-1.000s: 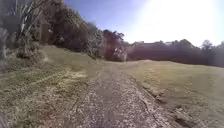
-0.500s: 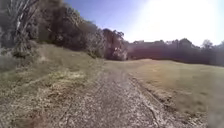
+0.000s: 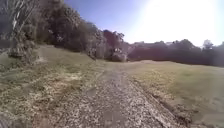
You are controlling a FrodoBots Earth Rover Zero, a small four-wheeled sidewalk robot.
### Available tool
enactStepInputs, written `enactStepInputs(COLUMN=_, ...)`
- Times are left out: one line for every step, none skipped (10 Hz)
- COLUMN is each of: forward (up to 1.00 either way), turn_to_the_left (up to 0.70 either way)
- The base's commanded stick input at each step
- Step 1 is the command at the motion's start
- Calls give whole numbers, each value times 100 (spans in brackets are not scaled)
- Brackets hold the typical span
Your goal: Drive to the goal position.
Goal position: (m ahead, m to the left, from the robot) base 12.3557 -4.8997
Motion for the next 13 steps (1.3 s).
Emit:
enactStepInputs(forward=50, turn_to_the_left=0)
enactStepInputs(forward=50, turn_to_the_left=0)
enactStepInputs(forward=50, turn_to_the_left=0)
enactStepInputs(forward=50, turn_to_the_left=0)
enactStepInputs(forward=50, turn_to_the_left=0)
enactStepInputs(forward=50, turn_to_the_left=0)
enactStepInputs(forward=50, turn_to_the_left=0)
enactStepInputs(forward=50, turn_to_the_left=0)
enactStepInputs(forward=50, turn_to_the_left=0)
enactStepInputs(forward=50, turn_to_the_left=0)
enactStepInputs(forward=50, turn_to_the_left=0)
enactStepInputs(forward=50, turn_to_the_left=0)
enactStepInputs(forward=50, turn_to_the_left=0)
